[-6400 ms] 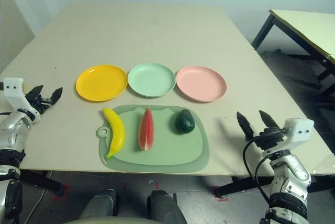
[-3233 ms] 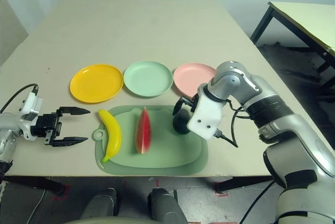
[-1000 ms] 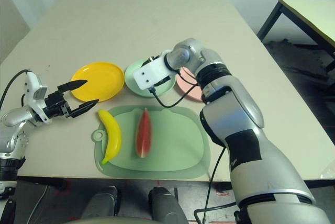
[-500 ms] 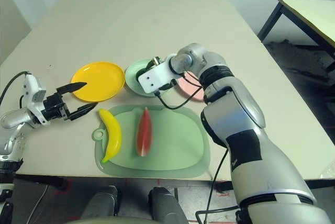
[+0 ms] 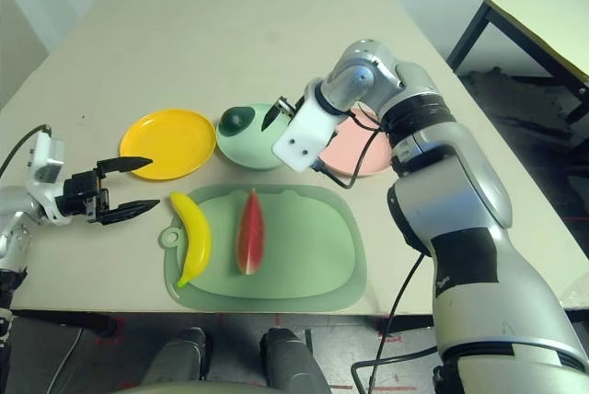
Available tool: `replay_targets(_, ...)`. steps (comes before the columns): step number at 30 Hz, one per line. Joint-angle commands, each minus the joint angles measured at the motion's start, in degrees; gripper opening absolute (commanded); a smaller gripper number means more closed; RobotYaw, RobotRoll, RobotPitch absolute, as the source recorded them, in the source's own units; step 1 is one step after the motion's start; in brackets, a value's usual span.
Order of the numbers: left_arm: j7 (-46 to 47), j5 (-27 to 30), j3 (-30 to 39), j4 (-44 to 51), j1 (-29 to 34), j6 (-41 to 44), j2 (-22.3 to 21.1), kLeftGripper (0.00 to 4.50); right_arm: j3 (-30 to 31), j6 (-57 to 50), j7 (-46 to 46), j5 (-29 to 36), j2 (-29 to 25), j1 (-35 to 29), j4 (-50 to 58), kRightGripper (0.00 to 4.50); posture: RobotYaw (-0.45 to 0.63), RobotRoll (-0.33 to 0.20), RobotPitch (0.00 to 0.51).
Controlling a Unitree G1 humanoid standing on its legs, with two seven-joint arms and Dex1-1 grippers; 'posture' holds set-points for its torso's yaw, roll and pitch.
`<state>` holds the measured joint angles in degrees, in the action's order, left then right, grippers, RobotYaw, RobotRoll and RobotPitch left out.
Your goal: Place the fruits into color-matched plates.
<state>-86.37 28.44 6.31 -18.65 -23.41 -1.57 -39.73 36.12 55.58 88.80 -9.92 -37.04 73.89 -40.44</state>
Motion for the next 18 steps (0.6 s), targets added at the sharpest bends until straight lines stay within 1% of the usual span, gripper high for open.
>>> replay_targets(1,-4.2,-0.7,-1.9,-0.6,0.0,-0.3,-1.1,4.50,4.6,-12.2,3.7,8.5,-4.0,-3.4,17.6,4.47,0.00,0.000,0.098)
replay_targets(3,-5.1,-1.7,-2.7,-1.0,-0.6,-0.8,-1.3,4.50,6.1,-18.9,3.7,10.4,-5.7,-3.9,24.5,4.47,-0.01,0.000,0.097)
replay_targets(5,-5.4,-2.1,-2.9,-1.4,-1.4,-0.9,-1.2,4.50,7.3,-22.5,3.7,10.5,-6.5,-3.5,27.5,4.47,-0.01,0.000,0.096)
replay_targets(10,-6.1,-2.9,-4.4,-2.0,-2.1,-2.2,-1.7,4.50,9.7,-27.7,3.7,8.1,-7.3,-2.7,30.0,4.47,-0.01,0.000,0.096)
replay_targets(15,-5.3,-3.2,-3.6,-2.7,-2.6,-2.5,-1.1,4.50,10.2,-31.1,3.7,6.3,-5.6,-2.4,30.9,4.47,0.00,0.000,0.098)
replay_targets(18,-5.2,-3.5,-3.4,-2.9,-2.7,-2.6,-1.0,4.50,11.0,-31.0,3.7,6.1,-4.9,-3.8,32.6,4.47,0.00,0.000,0.099)
